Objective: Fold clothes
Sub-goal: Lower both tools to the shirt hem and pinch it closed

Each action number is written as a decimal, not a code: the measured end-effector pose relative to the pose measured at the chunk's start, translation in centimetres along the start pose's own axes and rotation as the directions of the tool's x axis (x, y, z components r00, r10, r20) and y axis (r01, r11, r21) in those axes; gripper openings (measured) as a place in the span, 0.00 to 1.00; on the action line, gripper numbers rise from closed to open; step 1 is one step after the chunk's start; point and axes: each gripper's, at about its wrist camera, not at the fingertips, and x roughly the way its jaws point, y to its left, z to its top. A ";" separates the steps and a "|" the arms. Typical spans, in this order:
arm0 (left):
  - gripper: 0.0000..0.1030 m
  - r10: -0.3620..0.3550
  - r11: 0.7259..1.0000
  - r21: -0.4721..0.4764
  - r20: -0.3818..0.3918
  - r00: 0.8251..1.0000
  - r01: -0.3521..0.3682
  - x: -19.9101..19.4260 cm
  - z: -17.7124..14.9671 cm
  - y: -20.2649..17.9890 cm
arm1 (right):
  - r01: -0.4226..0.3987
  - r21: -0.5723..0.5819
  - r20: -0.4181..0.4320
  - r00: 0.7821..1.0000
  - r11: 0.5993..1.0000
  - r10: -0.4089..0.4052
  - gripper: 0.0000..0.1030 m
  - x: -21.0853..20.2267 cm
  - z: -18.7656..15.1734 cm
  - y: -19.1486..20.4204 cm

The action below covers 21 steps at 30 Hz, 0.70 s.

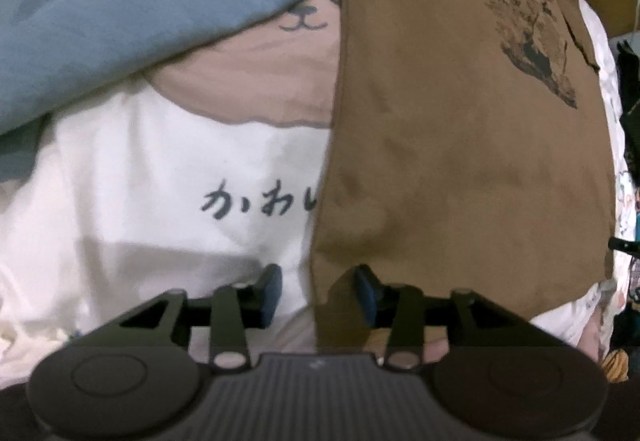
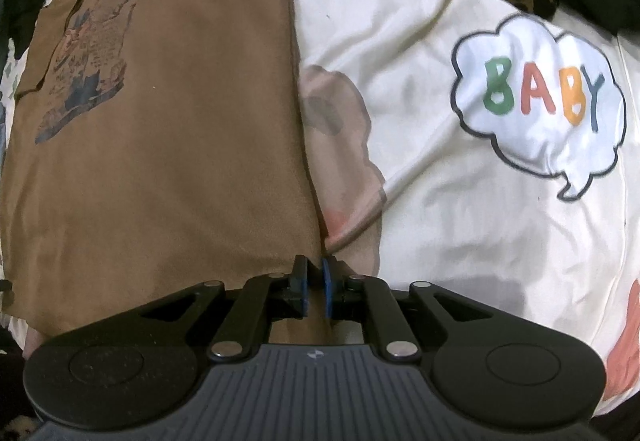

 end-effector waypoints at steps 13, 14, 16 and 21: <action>0.14 -0.199 0.972 -0.129 -0.020 0.980 0.195 1.0 -0.5 0.8 | -0.149 0.115 -0.022 0.988 0.982 0.152 0.17 1.2 -0.2 -2.9; 0.15 -0.200 0.972 -0.128 -0.024 0.980 0.195 1.1 -0.6 0.6 | -0.149 0.122 -0.028 0.988 0.981 0.154 0.21 1.6 -0.3 -3.2; 0.19 -0.204 0.971 -0.136 -0.031 0.979 0.198 1.5 -0.6 0.4 | -0.158 0.134 -0.034 0.986 0.978 0.163 0.21 2.1 -0.5 -3.6; 0.23 -0.197 0.973 -0.129 -0.025 0.980 0.192 2.0 -0.6 -0.4 | -0.195 0.134 -0.036 0.979 0.972 0.201 0.21 2.3 -0.8 -3.6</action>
